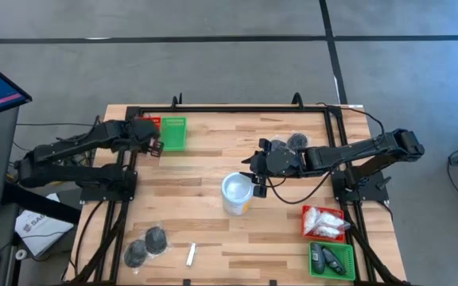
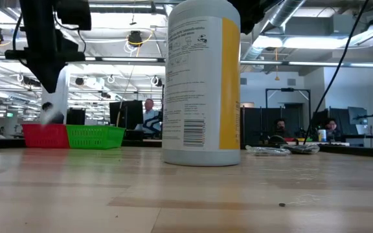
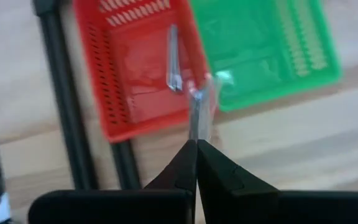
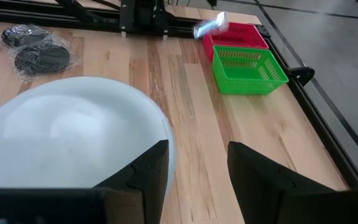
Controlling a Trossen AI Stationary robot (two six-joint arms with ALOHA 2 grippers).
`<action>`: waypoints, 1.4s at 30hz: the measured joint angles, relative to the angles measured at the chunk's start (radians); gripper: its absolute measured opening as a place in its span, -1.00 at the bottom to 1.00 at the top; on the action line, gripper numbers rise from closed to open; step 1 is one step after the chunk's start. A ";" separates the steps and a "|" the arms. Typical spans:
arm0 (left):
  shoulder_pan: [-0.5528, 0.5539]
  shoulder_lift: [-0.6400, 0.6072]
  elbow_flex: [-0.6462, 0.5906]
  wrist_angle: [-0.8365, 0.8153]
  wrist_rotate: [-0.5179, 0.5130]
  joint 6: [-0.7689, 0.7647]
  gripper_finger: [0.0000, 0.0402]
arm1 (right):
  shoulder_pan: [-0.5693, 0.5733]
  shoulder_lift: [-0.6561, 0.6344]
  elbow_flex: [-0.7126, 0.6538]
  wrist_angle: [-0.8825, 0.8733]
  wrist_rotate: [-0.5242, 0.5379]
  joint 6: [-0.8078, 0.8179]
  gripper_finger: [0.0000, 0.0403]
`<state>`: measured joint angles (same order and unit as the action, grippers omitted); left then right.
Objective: Pick & Place Travel size toiletries
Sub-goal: Put the silver nail clipper into the top red basket
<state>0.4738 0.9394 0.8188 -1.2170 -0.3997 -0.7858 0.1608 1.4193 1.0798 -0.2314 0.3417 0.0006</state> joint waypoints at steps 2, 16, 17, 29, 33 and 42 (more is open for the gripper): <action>0.058 0.000 0.000 0.005 -0.026 0.048 -1.00 | 0.000 0.000 0.000 0.000 0.000 0.000 -0.23; 0.176 0.004 -0.031 0.107 0.278 0.310 -1.00 | 0.001 0.000 0.000 0.000 0.000 0.000 -0.23; 0.163 0.004 -0.047 0.108 0.297 0.311 -1.00 | 0.001 0.000 0.000 0.000 0.000 0.000 -0.23; 0.007 0.004 -0.247 0.109 0.536 0.161 -0.75 | 0.000 0.000 0.000 0.000 0.000 0.000 -0.23; -0.034 0.005 -0.250 0.129 0.537 0.120 -0.59 | 0.000 0.000 0.000 0.000 0.000 0.000 -0.23; -0.107 0.029 -0.250 0.146 0.473 0.093 -0.41 | 0.000 0.000 0.000 0.000 0.000 0.000 -0.23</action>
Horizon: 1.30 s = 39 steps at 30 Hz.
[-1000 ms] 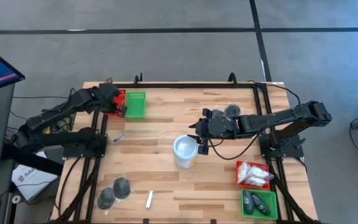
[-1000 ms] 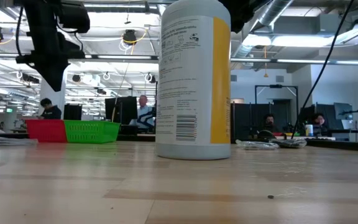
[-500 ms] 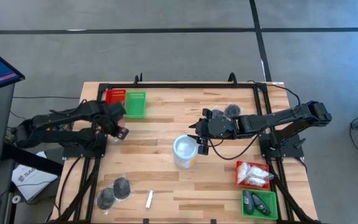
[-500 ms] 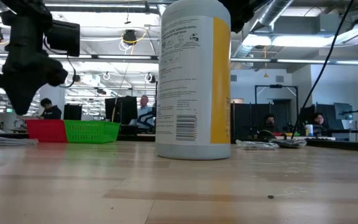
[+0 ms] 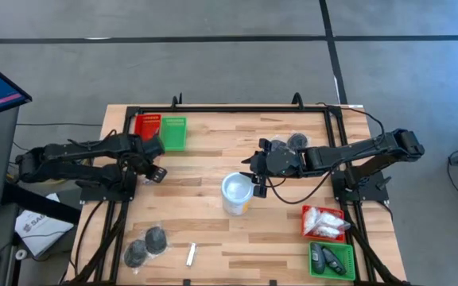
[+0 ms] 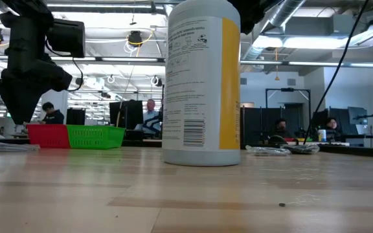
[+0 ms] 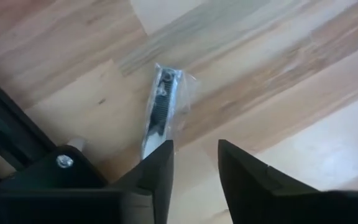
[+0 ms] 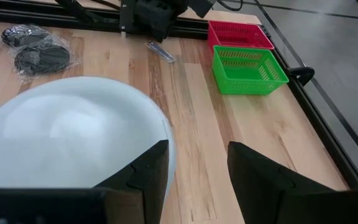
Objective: Pick & Place Travel size toiletries
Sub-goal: Put the silver nail clipper into the top red basket
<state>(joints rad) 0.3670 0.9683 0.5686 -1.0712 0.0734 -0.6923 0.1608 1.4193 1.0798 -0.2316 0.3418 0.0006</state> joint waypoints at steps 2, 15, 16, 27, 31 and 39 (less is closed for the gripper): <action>-0.007 0.023 0.000 0.001 -0.006 0.016 -0.39 | 0.000 0.000 0.000 0.000 0.000 0.000 -0.23; -0.041 0.201 0.000 0.016 -0.040 0.040 -0.34 | 0.000 0.000 0.000 0.000 0.000 0.000 -0.23; -0.043 0.211 0.000 0.016 -0.040 0.041 -0.33 | 0.000 0.000 0.000 0.000 0.000 0.000 -0.23; -0.052 0.274 0.000 0.044 -0.069 0.085 -0.26 | 0.000 0.000 0.000 0.000 0.000 0.000 -0.23; -0.052 0.286 -0.006 0.062 -0.074 0.086 -0.25 | 0.000 0.000 0.000 0.000 0.000 0.000 -0.23; -0.052 0.312 -0.042 0.105 -0.071 0.083 -0.25 | 0.001 0.000 0.000 0.000 0.000 0.000 -0.23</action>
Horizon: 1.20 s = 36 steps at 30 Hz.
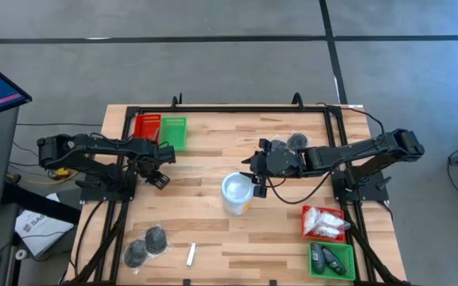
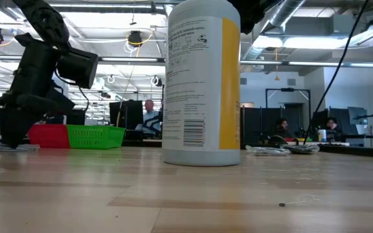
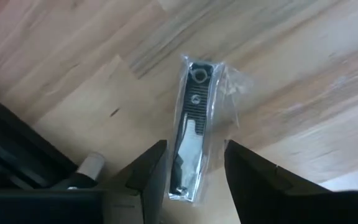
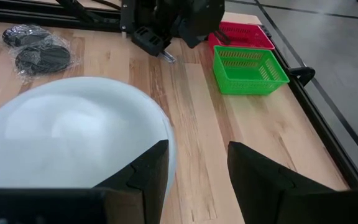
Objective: Pick & Place Travel size toiletries
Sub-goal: Put the silver nail clipper into the top red basket
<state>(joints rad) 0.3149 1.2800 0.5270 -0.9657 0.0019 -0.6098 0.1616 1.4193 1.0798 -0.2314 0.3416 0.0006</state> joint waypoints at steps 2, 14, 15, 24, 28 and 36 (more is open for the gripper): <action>0.000 -0.001 0.000 0.013 -0.014 0.000 -0.25 | 0.000 0.000 0.000 0.000 0.000 0.000 -0.23; 0.000 -0.001 0.000 0.051 -0.078 0.002 -0.41 | 0.001 0.000 0.000 0.000 0.000 0.000 -0.23; 0.000 -0.001 0.000 0.052 -0.083 0.000 -0.45 | 0.001 0.000 0.000 0.000 0.000 0.000 -0.23; 0.000 -0.005 0.005 0.038 -0.092 -0.001 -0.96 | 0.001 0.000 0.000 0.000 0.000 0.001 -0.23; 0.000 -0.005 0.005 0.037 -0.092 -0.002 -0.98 | 0.001 0.000 0.000 0.000 0.000 0.001 -0.23; -0.020 0.000 0.036 0.007 -0.067 -0.023 -1.00 | 0.000 0.000 0.000 0.000 0.000 0.000 -0.23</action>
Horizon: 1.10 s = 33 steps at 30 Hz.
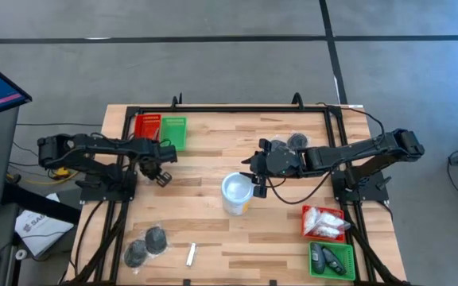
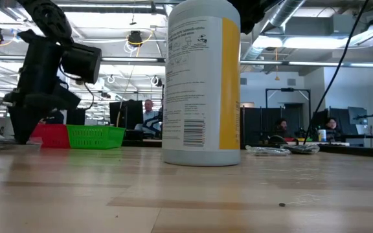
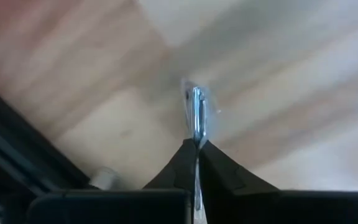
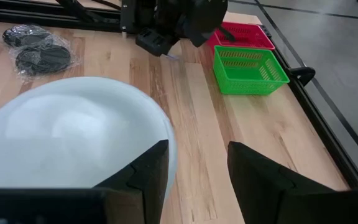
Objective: Pick & Place Travel size toiletries
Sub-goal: Put the silver nail clipper into the top red basket
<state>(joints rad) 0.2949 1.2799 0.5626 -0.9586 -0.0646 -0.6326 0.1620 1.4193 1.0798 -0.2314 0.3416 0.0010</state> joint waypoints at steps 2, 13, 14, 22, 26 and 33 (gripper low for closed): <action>-0.019 0.000 0.022 0.000 0.008 -0.006 -1.00 | -0.001 0.000 0.000 0.000 0.000 0.000 -0.23; -0.096 -0.001 0.108 -0.050 -0.004 -0.075 -1.00 | -0.001 0.000 0.000 0.000 0.000 -0.001 -0.23; -0.096 -0.001 0.122 -0.064 -0.016 -0.075 -1.00 | -0.001 0.000 0.000 0.000 0.000 -0.001 -0.23; -0.051 -0.053 0.229 -0.159 -0.134 -0.060 -1.00 | 0.000 0.000 0.000 -0.001 0.000 -0.001 -0.23; 0.014 -0.132 0.245 -0.166 -0.199 -0.054 -1.00 | 0.000 0.000 0.000 -0.001 0.000 -0.001 -0.23; 0.181 -0.238 0.245 -0.165 -0.243 -0.053 -1.00 | -0.001 0.000 -0.001 -0.002 0.000 -0.001 -0.23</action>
<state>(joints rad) 0.4755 1.0417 0.8078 -1.1233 -0.3075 -0.6851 0.1612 1.4193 1.0790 -0.2333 0.3416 0.0002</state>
